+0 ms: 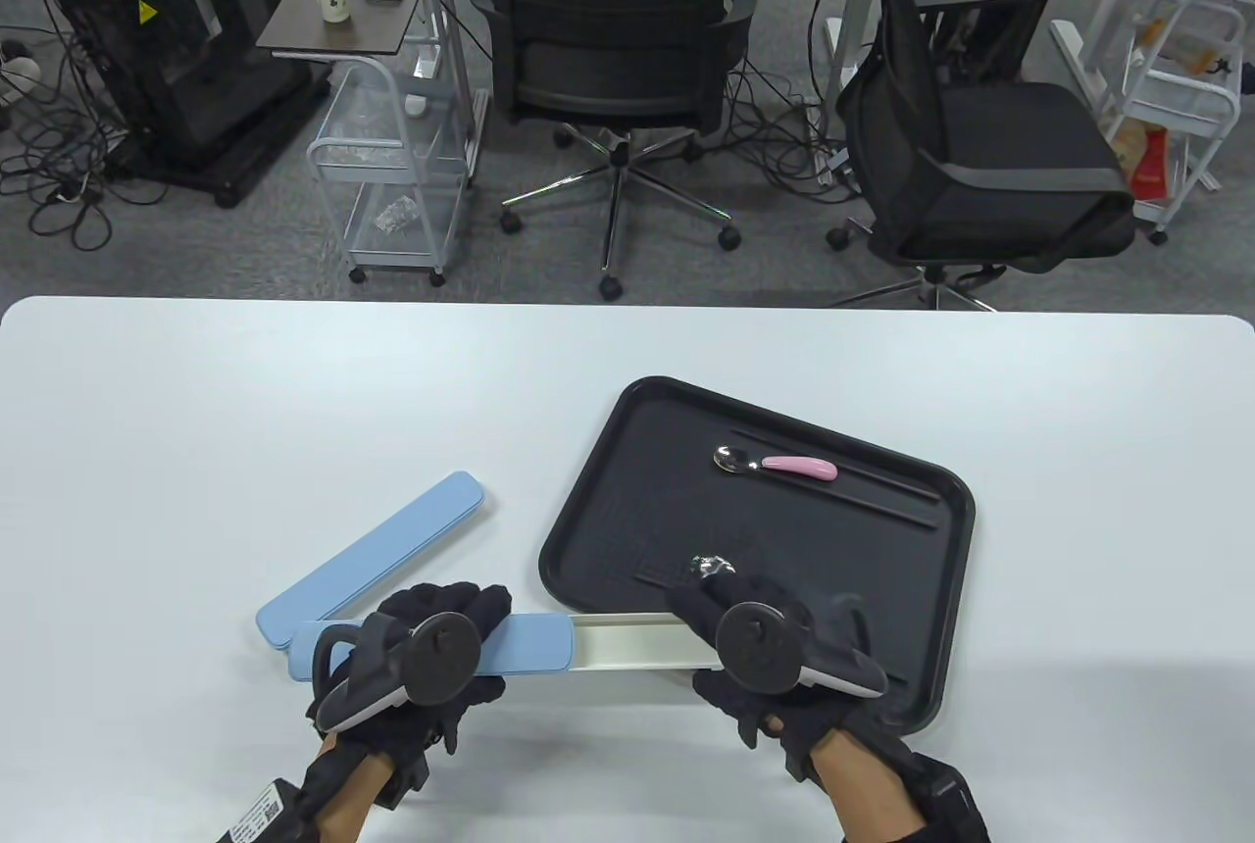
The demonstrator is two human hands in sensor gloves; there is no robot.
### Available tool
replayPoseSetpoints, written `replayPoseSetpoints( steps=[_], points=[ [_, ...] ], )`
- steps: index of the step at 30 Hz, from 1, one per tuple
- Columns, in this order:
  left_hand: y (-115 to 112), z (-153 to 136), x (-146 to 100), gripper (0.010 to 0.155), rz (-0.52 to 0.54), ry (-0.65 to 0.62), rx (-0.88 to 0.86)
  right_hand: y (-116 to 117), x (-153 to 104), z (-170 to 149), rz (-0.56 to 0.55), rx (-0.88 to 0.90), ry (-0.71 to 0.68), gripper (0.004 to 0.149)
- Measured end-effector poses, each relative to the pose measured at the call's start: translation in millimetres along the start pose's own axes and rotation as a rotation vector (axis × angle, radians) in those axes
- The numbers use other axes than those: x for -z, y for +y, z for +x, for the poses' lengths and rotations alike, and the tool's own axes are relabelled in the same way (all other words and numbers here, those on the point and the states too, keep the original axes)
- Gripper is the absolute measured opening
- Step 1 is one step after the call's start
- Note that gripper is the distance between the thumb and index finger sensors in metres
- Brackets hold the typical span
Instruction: Slide to open lunch boxes and place utensils
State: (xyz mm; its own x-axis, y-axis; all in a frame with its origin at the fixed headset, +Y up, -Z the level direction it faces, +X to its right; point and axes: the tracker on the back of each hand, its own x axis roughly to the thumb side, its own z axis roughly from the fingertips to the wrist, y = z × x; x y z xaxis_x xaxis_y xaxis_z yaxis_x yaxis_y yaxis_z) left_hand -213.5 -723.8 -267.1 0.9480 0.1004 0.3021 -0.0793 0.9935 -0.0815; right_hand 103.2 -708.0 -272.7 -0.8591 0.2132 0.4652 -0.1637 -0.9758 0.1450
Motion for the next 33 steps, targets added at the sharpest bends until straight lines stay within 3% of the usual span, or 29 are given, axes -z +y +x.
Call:
replayPoseSetpoints(
  steps=[10,14,18,22,27,33],
  points=[
    [-7.1,-16.1,3.1,0.082,-0.054,0.012,-0.052,-2.0,-2.8,-16.1,-0.004,0.049,0.045,0.075],
    [-4.7,-18.0,2.6,0.08,-0.022,-0.004,-0.088,-5.8,-5.3,-21.2,-0.03,0.085,0.059,0.08],
    [-2.3,-26.2,1.6,0.08,-0.006,0.008,-0.133,-13.6,-11.7,-38.2,-0.085,0.092,0.125,0.087],
    [-1.4,-35.7,1.3,0.081,-0.004,0.032,-0.171,-16.5,-16.5,-60.9,-0.121,0.047,0.27,0.076],
    [-0.1,-42.4,1.3,0.081,0.005,0.047,-0.199,-0.8,-15.0,-96.5,0.004,-0.016,0.494,0.058],
    [0.5,-42.7,1.1,0.081,0.001,0.046,-0.205,27.7,-5.8,-116.6,0.216,-0.029,0.61,0.062]
  ],
)
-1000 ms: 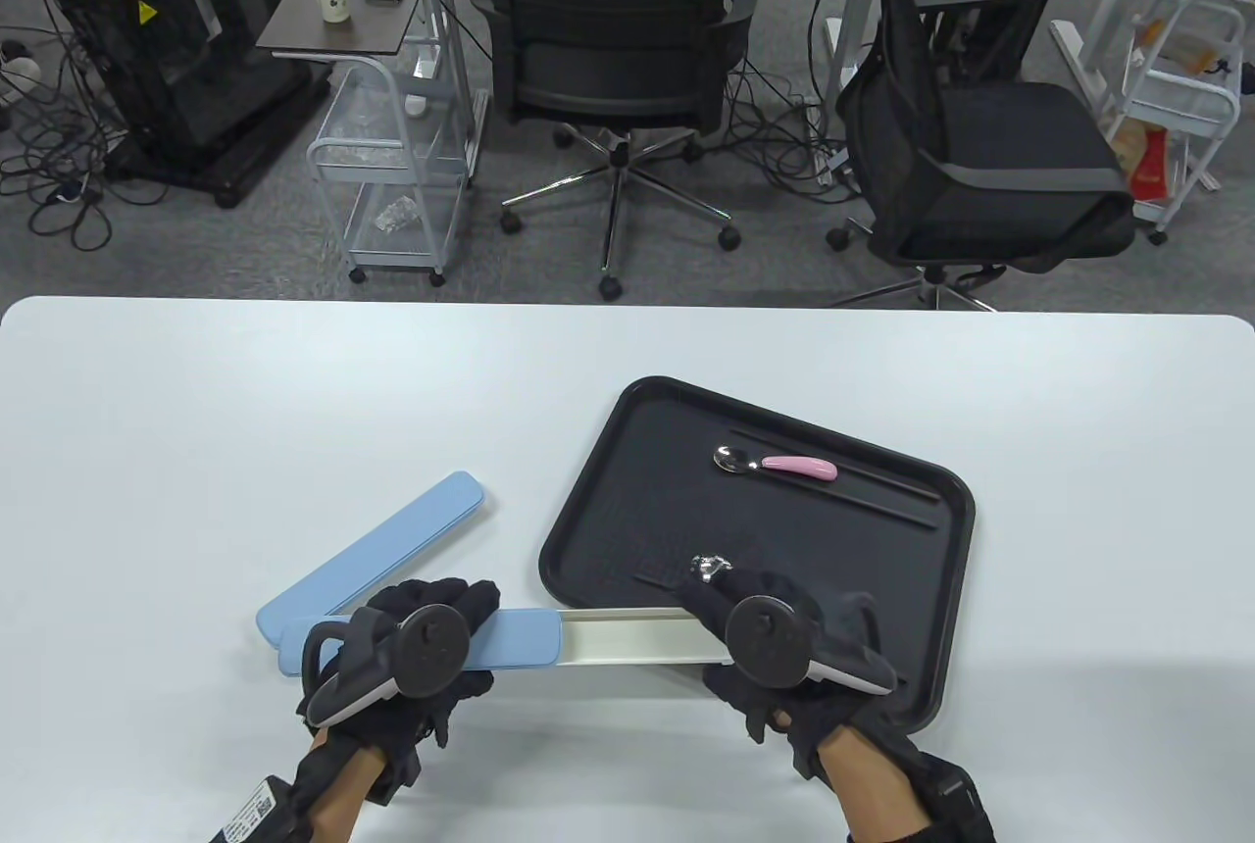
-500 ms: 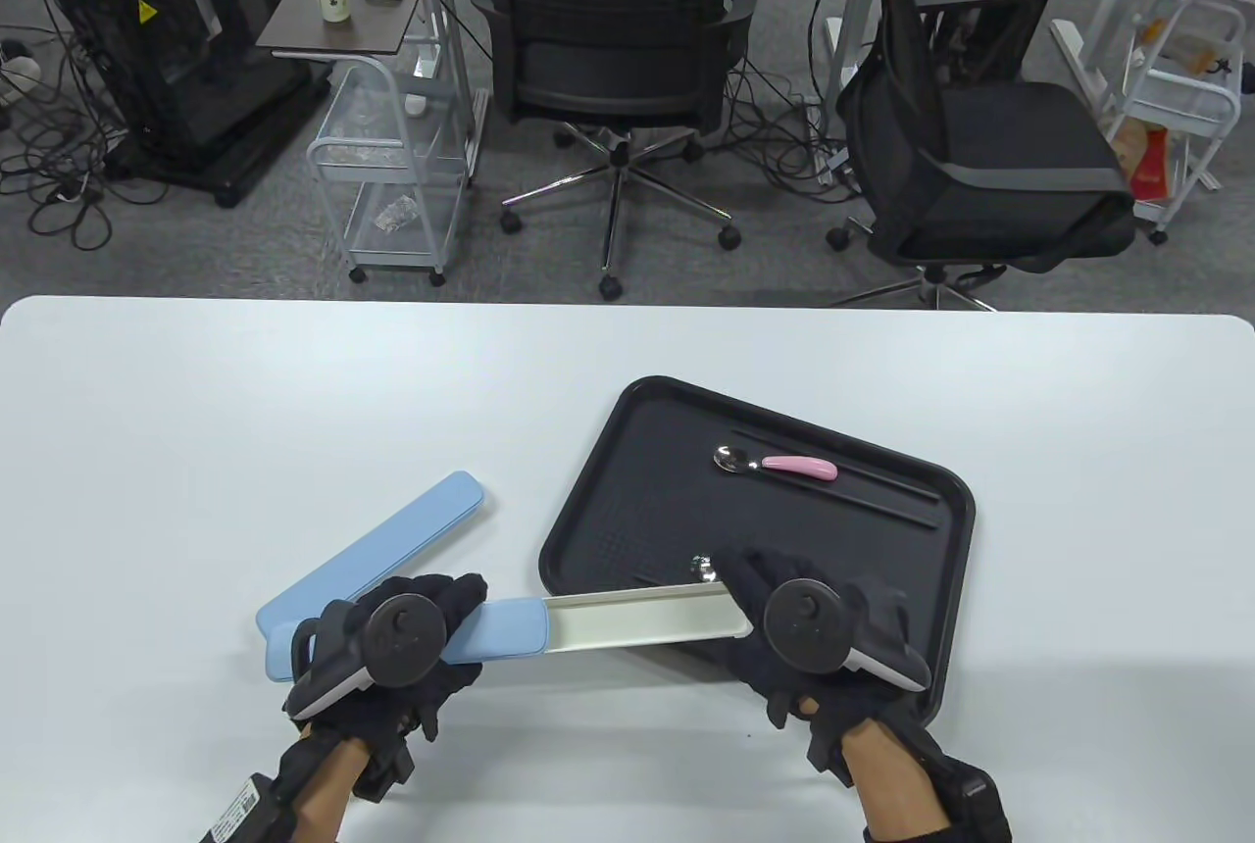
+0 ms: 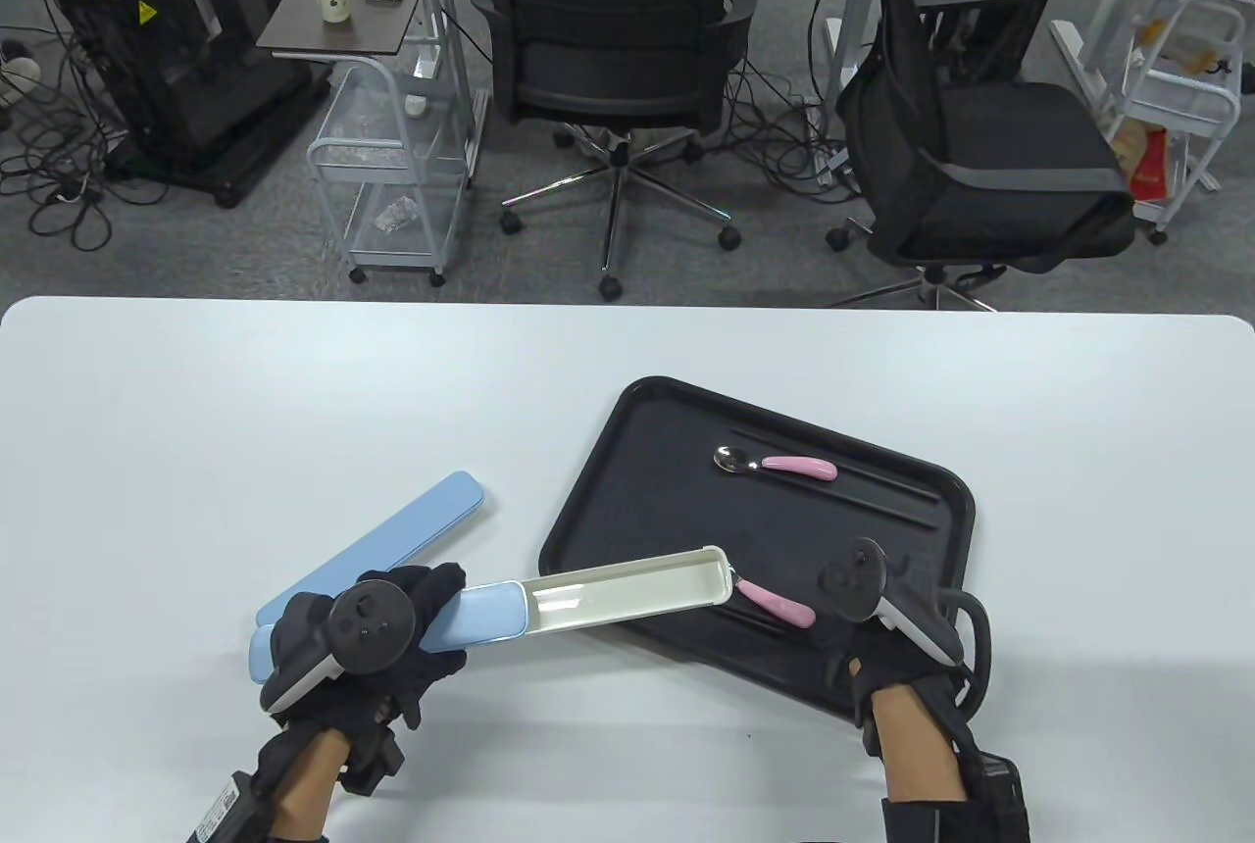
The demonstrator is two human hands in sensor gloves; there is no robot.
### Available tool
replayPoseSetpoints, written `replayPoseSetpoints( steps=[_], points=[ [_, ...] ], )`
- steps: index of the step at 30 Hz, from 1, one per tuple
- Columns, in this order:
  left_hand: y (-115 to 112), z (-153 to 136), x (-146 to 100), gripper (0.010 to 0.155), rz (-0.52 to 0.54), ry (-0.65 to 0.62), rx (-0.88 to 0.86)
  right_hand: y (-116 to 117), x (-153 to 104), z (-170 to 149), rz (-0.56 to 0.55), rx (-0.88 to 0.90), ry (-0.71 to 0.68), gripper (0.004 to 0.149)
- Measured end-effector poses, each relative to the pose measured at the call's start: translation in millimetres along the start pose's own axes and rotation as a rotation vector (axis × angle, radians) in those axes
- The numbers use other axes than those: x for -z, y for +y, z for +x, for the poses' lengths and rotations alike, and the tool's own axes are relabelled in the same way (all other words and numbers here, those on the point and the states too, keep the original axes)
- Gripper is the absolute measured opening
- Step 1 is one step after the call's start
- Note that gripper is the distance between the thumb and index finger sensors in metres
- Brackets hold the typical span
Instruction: Slide to open lunch boxes and place utensils
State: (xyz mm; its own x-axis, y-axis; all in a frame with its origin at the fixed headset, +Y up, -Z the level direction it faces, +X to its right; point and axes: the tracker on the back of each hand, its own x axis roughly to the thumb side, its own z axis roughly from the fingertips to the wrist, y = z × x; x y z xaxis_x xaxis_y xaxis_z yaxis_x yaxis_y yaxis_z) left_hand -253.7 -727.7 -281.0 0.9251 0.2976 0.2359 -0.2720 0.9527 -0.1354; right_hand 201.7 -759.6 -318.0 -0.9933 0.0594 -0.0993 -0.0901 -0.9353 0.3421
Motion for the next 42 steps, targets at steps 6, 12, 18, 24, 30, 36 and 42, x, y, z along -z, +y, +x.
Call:
replayPoseSetpoints(
  steps=[6,12,18,24,30,36,42],
  points=[
    [0.0,0.3,-0.3,0.081,-0.003,-0.002,0.003,4.1,1.4,4.2,0.025,-0.013,-0.007,0.057],
    [-0.8,1.3,-0.3,0.081,-0.011,-0.004,0.013,7.4,3.1,9.8,0.01,-0.059,0.0,0.045],
    [-1.3,1.4,-0.3,0.081,-0.015,-0.001,0.015,7.4,3.8,8.1,0.029,-0.048,-0.006,0.043],
    [-1.6,1.4,-0.3,0.081,-0.023,0.004,0.019,7.5,2.4,7.4,0.006,-0.054,-0.03,0.041],
    [-2.0,1.5,-0.2,0.081,-0.035,0.008,0.023,1.2,-2.2,2.3,0.02,-0.024,-0.075,0.04],
    [-2.2,1.3,0.1,0.081,-0.042,0.014,0.026,-21.5,-19.5,-7.2,-0.038,0.139,-0.143,0.041],
    [-3.6,1.1,0.9,0.081,-0.058,0.026,0.038,-44.8,-40.7,-8.2,-0.246,0.26,-0.266,0.039]
  ],
)
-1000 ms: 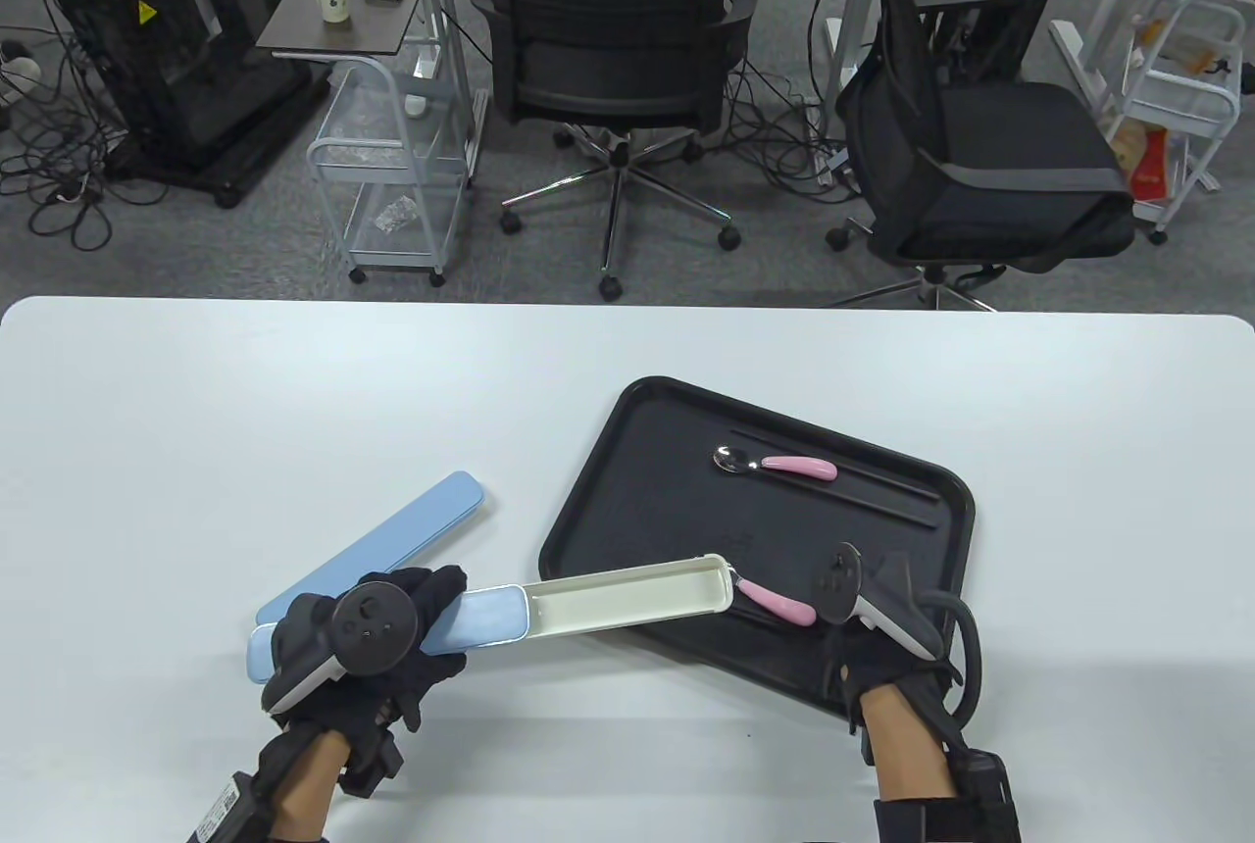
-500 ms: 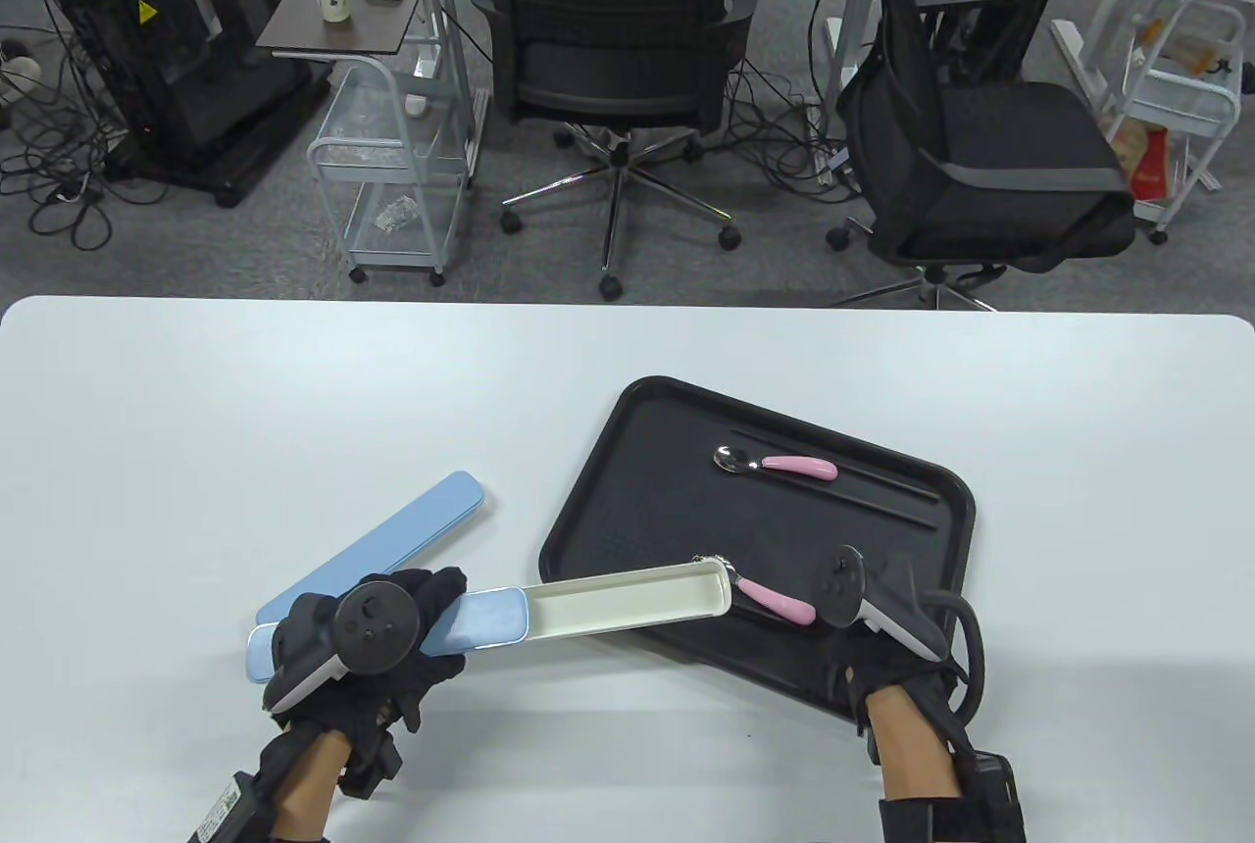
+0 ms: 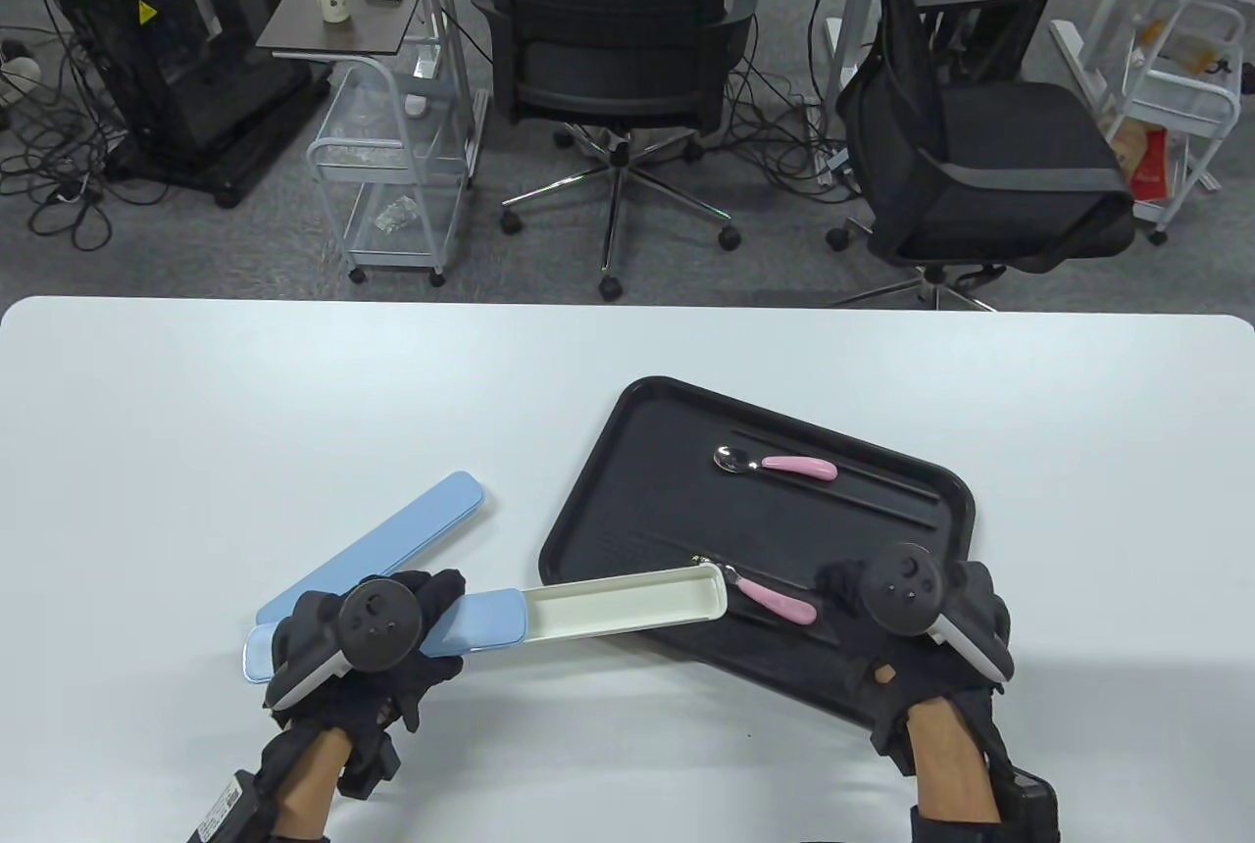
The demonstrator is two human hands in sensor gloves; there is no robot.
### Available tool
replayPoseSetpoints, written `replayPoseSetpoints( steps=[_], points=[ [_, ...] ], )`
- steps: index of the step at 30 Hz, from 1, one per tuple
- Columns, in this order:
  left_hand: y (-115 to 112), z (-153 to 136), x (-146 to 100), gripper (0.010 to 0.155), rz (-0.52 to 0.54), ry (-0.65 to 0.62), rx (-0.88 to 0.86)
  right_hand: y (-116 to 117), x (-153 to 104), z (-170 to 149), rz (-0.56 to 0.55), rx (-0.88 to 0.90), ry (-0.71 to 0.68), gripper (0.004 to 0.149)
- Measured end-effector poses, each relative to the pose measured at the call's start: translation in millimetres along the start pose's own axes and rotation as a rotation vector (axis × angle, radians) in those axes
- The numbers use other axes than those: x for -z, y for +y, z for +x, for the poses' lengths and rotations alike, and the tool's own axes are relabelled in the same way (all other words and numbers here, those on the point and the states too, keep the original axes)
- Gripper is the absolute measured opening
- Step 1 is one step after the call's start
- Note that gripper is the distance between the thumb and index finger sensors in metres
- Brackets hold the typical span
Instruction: Slide to open lunch boxes and place utensils
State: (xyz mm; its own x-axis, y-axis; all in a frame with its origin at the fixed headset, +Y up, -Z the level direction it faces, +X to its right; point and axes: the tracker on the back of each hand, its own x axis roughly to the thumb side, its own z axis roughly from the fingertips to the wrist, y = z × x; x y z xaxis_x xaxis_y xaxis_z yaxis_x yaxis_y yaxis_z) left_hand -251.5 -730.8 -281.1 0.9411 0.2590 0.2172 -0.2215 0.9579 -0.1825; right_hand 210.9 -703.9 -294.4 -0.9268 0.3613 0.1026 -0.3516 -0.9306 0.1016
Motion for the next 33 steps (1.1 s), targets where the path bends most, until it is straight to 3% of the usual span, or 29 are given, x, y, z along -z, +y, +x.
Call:
replayPoseSetpoints(
  steps=[2,9,21,33],
  points=[
    [-0.1,0.0,0.2,0.081,-0.005,0.004,0.004,-5.5,-4.1,7.4,-0.049,0.021,-0.062,0.038],
    [-0.6,0.1,0.5,0.08,-0.014,0.01,0.011,-5.6,-10.8,33.7,-0.066,-0.096,-0.141,0.037],
    [1.1,17.9,-2.8,0.08,0.0,-0.06,0.055,22.0,-17.8,97.0,-0.121,-0.251,-0.303,0.037],
    [3.1,32.4,-9.9,0.081,0.039,-0.123,0.091,30.7,-21.6,113.1,-0.102,-0.277,-0.366,0.037]
  ],
)
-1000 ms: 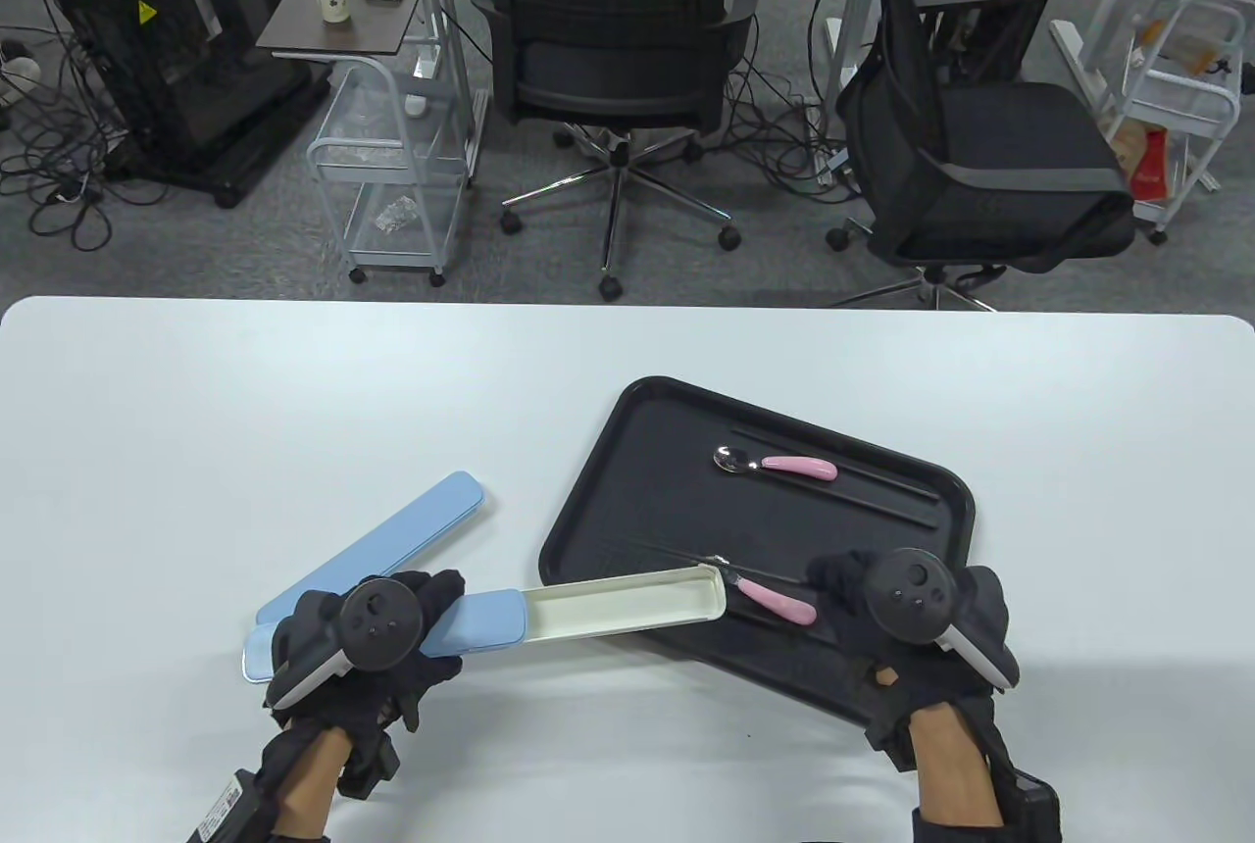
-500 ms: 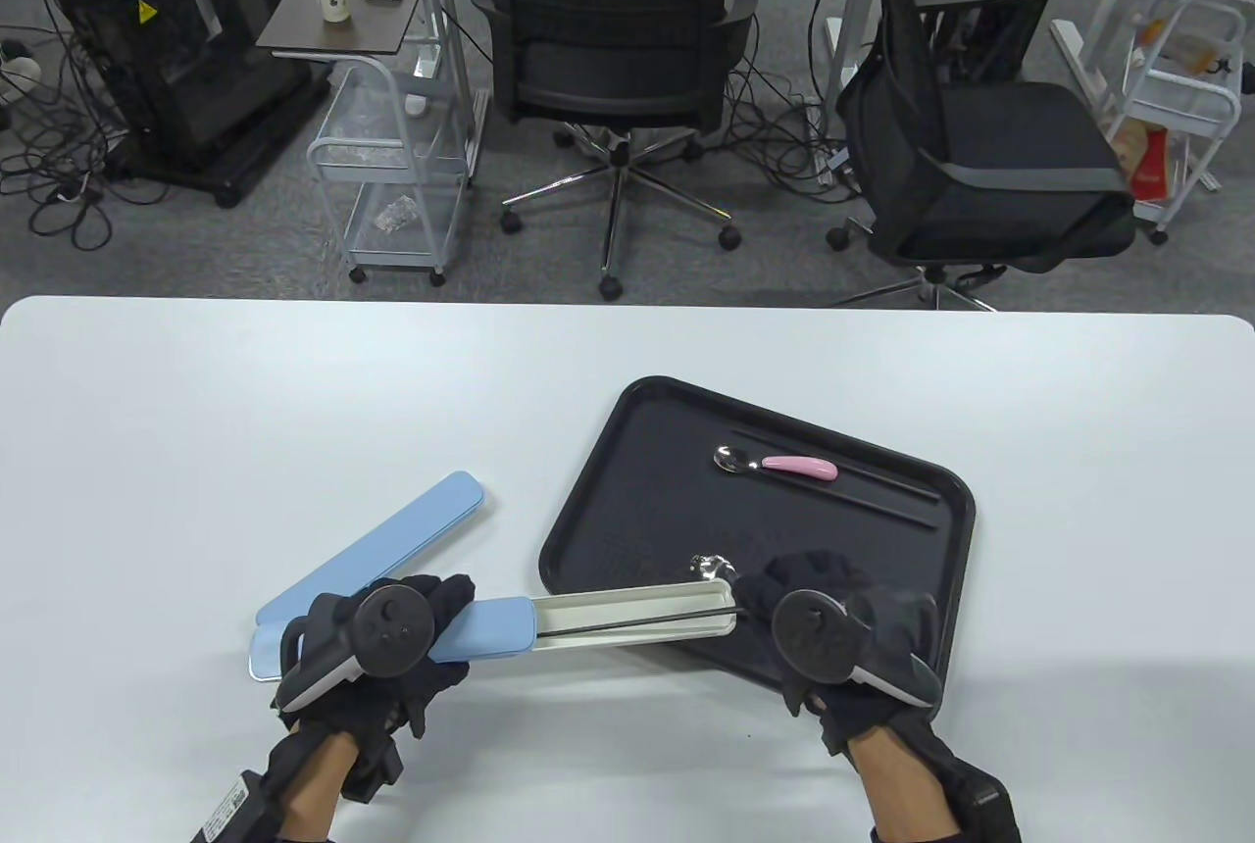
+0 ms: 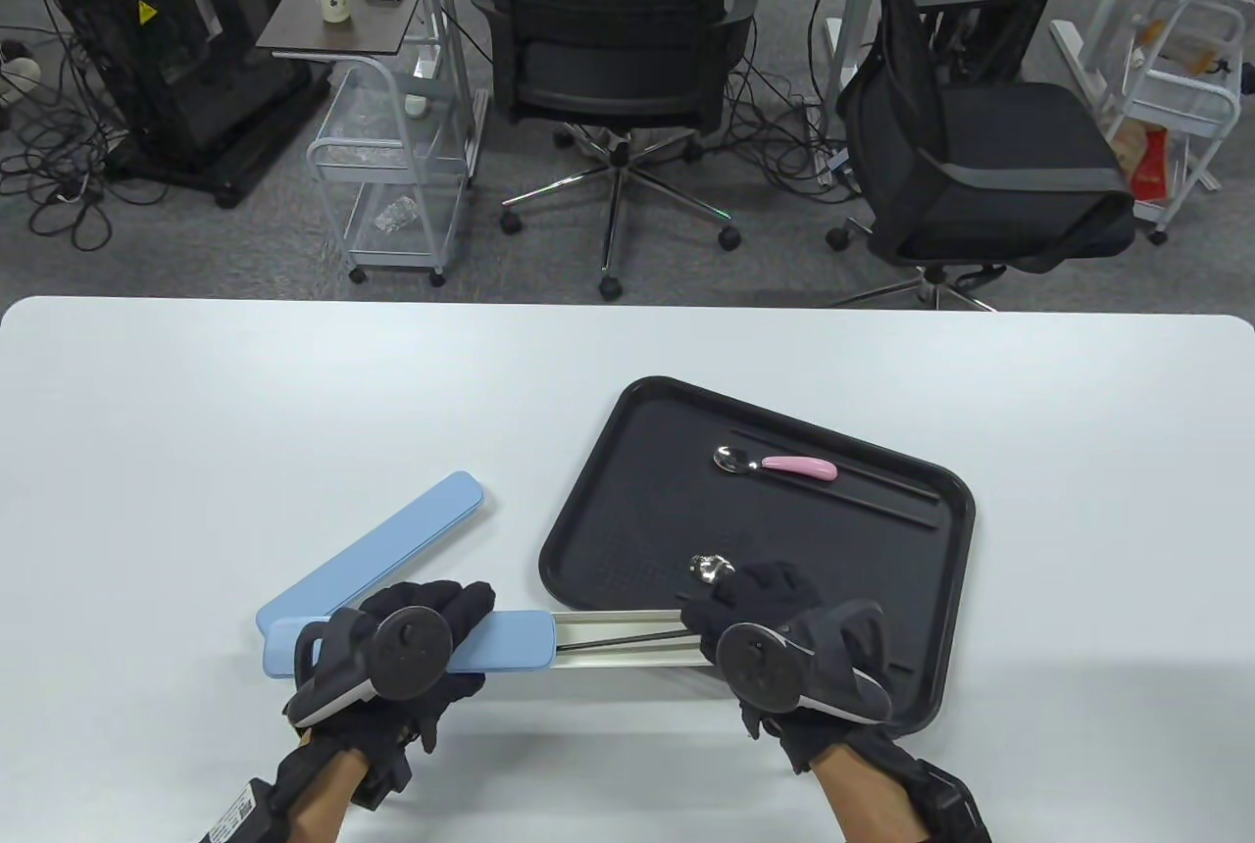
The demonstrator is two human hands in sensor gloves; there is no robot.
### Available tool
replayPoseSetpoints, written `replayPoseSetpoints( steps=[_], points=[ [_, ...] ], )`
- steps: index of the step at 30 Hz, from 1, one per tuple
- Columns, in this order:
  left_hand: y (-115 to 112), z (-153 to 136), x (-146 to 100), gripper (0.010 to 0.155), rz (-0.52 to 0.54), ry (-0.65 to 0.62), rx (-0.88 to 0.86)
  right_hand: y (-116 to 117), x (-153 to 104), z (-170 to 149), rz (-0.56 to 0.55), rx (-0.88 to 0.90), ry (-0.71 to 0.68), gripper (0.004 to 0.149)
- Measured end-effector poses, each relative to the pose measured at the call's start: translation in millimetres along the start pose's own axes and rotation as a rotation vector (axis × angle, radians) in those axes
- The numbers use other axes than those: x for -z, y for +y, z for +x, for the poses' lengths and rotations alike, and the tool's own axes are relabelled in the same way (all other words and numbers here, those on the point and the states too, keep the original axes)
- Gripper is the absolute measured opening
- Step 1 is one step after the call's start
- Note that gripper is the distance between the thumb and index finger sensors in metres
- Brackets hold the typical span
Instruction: Slide to open lunch boxes and place utensils
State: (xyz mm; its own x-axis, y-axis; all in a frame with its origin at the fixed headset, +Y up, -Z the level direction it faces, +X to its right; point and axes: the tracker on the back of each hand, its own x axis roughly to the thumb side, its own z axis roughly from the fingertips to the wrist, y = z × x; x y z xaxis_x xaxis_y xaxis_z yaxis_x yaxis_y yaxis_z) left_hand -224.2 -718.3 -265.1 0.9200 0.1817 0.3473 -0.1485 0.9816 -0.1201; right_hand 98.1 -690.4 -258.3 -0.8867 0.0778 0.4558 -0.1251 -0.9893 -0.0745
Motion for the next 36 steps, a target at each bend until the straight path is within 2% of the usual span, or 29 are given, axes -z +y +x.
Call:
replayPoseSetpoints(
  steps=[14,20,23,27,31,36],
  points=[
    [-1.6,-2.0,0.3,0.081,0.002,0.003,-0.006,-3.0,-1.6,-10.1,-0.029,0.037,0.025,0.045],
    [-1.5,-3.1,0.1,0.081,0.005,0.005,-0.01,-8.8,-6.4,-37.4,-0.089,0.061,0.143,0.048],
    [-1.3,-3.9,-0.1,0.081,0.006,0.007,-0.012,-7.3,-8.2,-53.4,-0.086,0.075,0.22,0.048],
    [-1.1,-5.3,-0.3,0.081,0.009,0.011,-0.018,5.0,-8.3,-76.9,-0.014,0.046,0.331,0.049],
    [-0.8,-6.4,-0.4,0.081,0.01,0.014,-0.02,22.9,-7.1,-95.8,0.14,0.041,0.442,0.051],
    [-0.3,-7.3,-0.6,0.081,0.012,0.014,-0.022,38.5,-6.3,-109.3,0.263,0.014,0.53,0.053]
  ],
)
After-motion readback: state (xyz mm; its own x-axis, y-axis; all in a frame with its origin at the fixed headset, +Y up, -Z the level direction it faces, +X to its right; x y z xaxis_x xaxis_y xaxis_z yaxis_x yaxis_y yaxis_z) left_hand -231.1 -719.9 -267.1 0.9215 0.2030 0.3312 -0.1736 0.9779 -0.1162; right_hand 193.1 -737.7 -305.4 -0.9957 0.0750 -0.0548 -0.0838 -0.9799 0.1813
